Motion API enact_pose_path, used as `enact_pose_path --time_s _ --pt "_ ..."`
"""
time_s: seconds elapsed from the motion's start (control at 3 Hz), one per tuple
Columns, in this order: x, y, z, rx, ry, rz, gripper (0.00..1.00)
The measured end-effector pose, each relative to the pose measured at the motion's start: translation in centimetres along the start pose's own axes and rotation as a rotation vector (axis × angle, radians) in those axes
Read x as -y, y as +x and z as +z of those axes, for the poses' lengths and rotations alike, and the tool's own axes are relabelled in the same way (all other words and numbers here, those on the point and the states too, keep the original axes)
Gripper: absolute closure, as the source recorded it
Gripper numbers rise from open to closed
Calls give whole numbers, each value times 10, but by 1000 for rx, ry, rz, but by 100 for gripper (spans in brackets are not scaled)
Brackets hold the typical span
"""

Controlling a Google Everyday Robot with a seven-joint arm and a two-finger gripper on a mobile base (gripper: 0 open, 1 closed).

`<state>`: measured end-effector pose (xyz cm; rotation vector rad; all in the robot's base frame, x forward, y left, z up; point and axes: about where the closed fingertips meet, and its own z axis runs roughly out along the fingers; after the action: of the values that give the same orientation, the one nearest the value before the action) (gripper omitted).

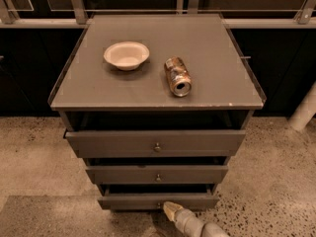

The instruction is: Close bottom drawer

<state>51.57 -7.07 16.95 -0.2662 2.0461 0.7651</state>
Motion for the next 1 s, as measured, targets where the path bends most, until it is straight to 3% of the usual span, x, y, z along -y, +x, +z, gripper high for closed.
enact_pose_path --time_s 0.33,0.67,1.0 --pt "12 -12 11 -13 63 -101 100" --pt "12 -11 11 -13 63 -101 100" --pt "22 -19 19 -20 103 -151 100"
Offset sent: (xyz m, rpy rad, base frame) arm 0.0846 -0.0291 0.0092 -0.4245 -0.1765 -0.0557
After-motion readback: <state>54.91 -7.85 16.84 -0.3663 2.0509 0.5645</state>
